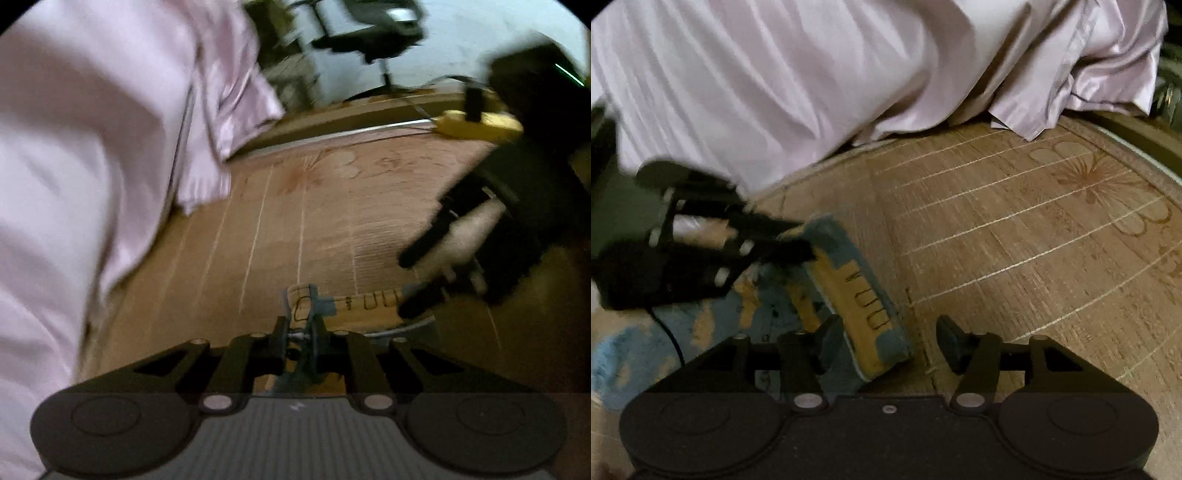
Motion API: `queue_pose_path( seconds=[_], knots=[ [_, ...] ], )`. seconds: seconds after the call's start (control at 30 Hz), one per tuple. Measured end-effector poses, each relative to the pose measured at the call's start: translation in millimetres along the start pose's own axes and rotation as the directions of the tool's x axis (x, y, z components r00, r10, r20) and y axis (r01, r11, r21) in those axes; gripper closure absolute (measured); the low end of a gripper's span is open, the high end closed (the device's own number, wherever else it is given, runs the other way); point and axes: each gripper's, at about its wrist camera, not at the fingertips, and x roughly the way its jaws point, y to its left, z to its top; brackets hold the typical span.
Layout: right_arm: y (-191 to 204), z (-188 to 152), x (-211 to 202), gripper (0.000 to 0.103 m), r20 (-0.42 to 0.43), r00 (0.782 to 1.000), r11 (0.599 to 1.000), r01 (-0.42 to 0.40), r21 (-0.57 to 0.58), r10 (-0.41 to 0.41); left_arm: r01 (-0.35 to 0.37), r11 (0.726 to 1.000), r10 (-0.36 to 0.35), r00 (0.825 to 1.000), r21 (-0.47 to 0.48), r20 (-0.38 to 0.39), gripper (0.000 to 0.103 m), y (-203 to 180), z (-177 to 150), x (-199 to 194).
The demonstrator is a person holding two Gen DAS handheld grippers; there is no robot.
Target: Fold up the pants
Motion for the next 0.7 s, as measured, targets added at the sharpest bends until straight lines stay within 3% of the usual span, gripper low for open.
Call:
queue_pose_path(
  seconds=[0.07, 0.17, 0.4, 0.6, 0.7],
  knots=[
    [-7.1, 5.3, -3.2, 0.044, 0.001, 0.997, 0.997, -0.072, 0.033, 0.072, -0.022, 0.998, 0.019, 0.999, 0.065, 0.049, 0.090, -13.5, -3.6, -5.0],
    [-9.9, 10.4, 2.0, 0.044, -0.029, 0.992, 0.992, -0.118, 0.034, 0.119, -0.056, 0.991, 0.044, 0.994, 0.121, 0.099, 0.090, -28.3, -12.0, -14.9],
    [2.1, 13.5, 20.6, 0.043, -0.087, 0.982, 0.984, -0.172, -0.036, 0.168, -0.079, 0.978, 0.051, 0.988, 0.191, 0.146, 0.090, -39.2, -23.9, -27.2],
    [-3.7, 12.8, 24.3, 0.031, -0.079, 0.983, 0.986, -0.167, -0.012, 0.166, -0.090, 0.974, 0.055, 0.984, 0.208, 0.170, 0.090, -38.0, -28.0, -32.0],
    [-6.5, 13.3, 27.4, 0.031, -0.071, 0.978, 0.980, -0.196, 0.018, 0.197, -0.109, 0.962, 0.059, 0.978, 0.248, 0.200, 0.090, -41.7, -31.3, -37.5]
  ],
)
